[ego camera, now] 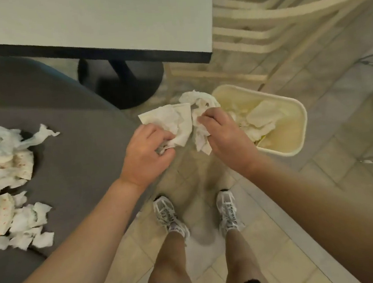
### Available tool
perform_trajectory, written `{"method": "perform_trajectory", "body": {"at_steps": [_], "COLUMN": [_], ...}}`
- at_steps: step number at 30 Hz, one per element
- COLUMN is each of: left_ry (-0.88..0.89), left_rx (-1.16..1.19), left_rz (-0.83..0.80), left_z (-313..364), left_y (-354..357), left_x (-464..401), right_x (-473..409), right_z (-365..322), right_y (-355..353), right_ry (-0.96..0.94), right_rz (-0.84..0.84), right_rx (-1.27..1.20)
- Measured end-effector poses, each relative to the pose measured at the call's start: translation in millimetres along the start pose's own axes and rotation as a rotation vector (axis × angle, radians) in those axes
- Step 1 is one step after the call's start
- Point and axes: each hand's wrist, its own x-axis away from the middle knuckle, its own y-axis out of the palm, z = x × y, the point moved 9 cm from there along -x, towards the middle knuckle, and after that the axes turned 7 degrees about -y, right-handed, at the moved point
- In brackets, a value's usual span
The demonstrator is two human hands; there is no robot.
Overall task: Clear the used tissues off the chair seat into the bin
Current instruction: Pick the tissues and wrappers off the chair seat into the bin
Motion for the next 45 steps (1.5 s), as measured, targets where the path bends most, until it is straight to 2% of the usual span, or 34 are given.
{"method": "perform_trajectory", "body": {"at_steps": [8, 11, 17, 20, 22, 24, 26, 28, 32, 36, 38, 45], "left_ry": [0.167, 0.17, 0.106, -0.048, -0.086, -0.119, -0.183, -0.212, -0.228, -0.174, -0.153, -0.261], "left_rx": [0.017, -0.01, -0.231, -0.515, -0.7, -0.731, -0.664, -0.559, -0.31, -0.217, -0.209, -0.318], "left_rz": [-0.129, -0.206, -0.452, -0.706, -0.887, -0.951, -0.919, -0.833, -0.619, -0.466, -0.418, -0.249], "left_z": [89.1, 104.9, 99.2, 66.4, 49.8, 44.8, 46.6, 54.3, 68.4, 77.7, 76.2, 30.3], "left_y": [75.1, 104.1, 171.1, 207.0, 224.8, 233.8, 235.2, 231.1, 208.2, 176.8, 157.6, 76.2], "left_x": [-41.2, -53.4, -68.3, -68.1, -58.8, -53.1, -55.3, -59.6, -61.5, -54.9, -48.0, -2.9], "right_x": [53.3, 65.7, 77.8, 84.9, 94.3, 104.4, 109.7, 104.3, 72.4, 50.6, 40.9, 5.6], "right_z": [85.7, 114.2, 164.8, 187.6, 200.4, 207.5, 210.2, 207.8, 184.3, 144.4, 123.6, 40.4], "right_y": [-65.6, -69.7, -28.7, 2.8, 15.9, 25.2, 27.8, 22.0, -1.9, -12.3, -10.2, 19.8], "right_ry": [0.06, 0.089, 0.205, 0.328, 0.443, 0.508, 0.515, 0.462, 0.268, 0.107, 0.053, -0.105], "right_rz": [0.205, 0.165, -0.159, -0.443, -0.619, -0.769, -0.883, -0.894, -0.621, -0.327, -0.267, -0.387], "right_rx": [0.039, 0.069, 0.046, 0.1, 0.106, 0.09, 0.118, 0.199, 0.328, 0.25, 0.189, 0.172]}}
